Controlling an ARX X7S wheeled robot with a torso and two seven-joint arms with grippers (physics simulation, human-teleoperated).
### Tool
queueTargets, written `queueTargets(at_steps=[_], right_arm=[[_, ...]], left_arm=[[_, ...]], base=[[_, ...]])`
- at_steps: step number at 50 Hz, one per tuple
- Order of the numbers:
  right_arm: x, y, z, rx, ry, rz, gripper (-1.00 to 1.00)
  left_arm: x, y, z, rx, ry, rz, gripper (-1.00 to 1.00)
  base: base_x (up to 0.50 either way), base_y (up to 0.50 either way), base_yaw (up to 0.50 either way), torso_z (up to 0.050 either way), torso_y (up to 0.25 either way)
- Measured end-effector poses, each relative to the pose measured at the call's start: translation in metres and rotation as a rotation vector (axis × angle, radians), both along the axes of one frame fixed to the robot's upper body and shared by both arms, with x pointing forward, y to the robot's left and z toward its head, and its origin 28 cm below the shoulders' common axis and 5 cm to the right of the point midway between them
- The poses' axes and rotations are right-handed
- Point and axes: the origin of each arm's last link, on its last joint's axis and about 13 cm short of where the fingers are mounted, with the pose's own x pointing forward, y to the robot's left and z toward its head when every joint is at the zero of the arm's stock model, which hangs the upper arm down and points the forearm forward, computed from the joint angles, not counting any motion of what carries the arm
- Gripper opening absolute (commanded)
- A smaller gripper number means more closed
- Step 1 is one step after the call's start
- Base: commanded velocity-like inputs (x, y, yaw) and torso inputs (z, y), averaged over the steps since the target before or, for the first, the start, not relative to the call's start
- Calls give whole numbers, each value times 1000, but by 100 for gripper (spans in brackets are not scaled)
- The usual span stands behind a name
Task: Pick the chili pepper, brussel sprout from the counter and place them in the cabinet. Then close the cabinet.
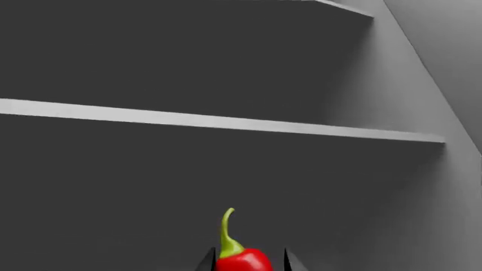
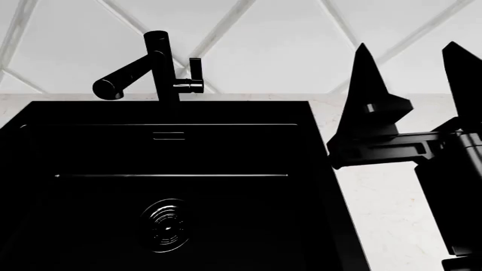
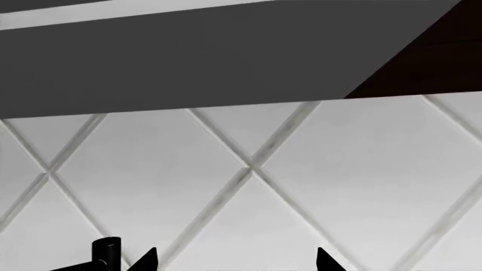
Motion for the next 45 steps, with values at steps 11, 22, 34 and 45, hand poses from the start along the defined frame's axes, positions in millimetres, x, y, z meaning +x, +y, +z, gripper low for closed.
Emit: queueTargets(at_steps=[11,22,34,45], right_arm=[[0,1,-1,-1,2,6,100],[0,1,0,-2,1,9,100],[0,2,-2,-1,2,10,100],[-1,1,-3,0,2,11,100]], left_arm=[[33,4,33,-41,62,113,-100],[64,14,52,-91,105,299,-100],[87,25,45,-118,230,494,-100],[100,21,34,-86,330,540,-100]], base=[[0,0,0,0,0],[0,0,0,0,0],[0,0,0,0,0],[0,0,0,0,0]])
